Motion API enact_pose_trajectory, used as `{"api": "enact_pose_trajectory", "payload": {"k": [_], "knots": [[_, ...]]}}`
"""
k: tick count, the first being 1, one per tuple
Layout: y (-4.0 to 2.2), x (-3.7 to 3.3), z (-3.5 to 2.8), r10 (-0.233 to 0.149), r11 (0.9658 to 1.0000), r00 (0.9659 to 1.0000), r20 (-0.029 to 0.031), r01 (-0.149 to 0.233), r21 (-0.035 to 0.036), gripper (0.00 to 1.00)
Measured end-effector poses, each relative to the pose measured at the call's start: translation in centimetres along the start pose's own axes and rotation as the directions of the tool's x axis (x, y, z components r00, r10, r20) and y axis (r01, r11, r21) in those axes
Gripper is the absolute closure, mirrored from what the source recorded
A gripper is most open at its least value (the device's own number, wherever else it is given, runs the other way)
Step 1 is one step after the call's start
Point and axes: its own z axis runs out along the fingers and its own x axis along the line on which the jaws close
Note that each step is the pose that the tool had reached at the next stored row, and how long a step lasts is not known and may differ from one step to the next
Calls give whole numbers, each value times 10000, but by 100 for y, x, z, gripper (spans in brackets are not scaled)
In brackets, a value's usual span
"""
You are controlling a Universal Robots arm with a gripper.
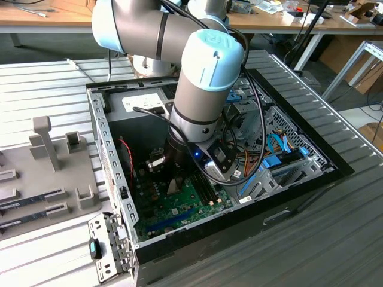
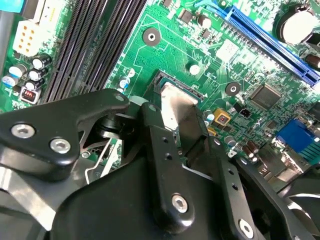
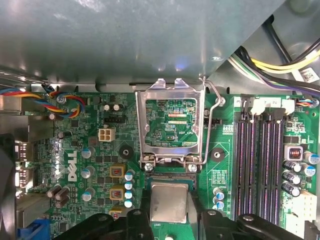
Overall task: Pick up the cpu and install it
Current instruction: 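Place the cpu into insertion slot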
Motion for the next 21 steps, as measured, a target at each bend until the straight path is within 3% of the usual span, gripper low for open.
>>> {"api": "enact_pose_trajectory", "payload": {"k": [15, 21], "knots": [[0, 0, 1, 10, 10000, 10000, 0, -10, -4, 64], [0, 8, 0, 132, 9999, 9999, -5, -132, -7, 56]]}}
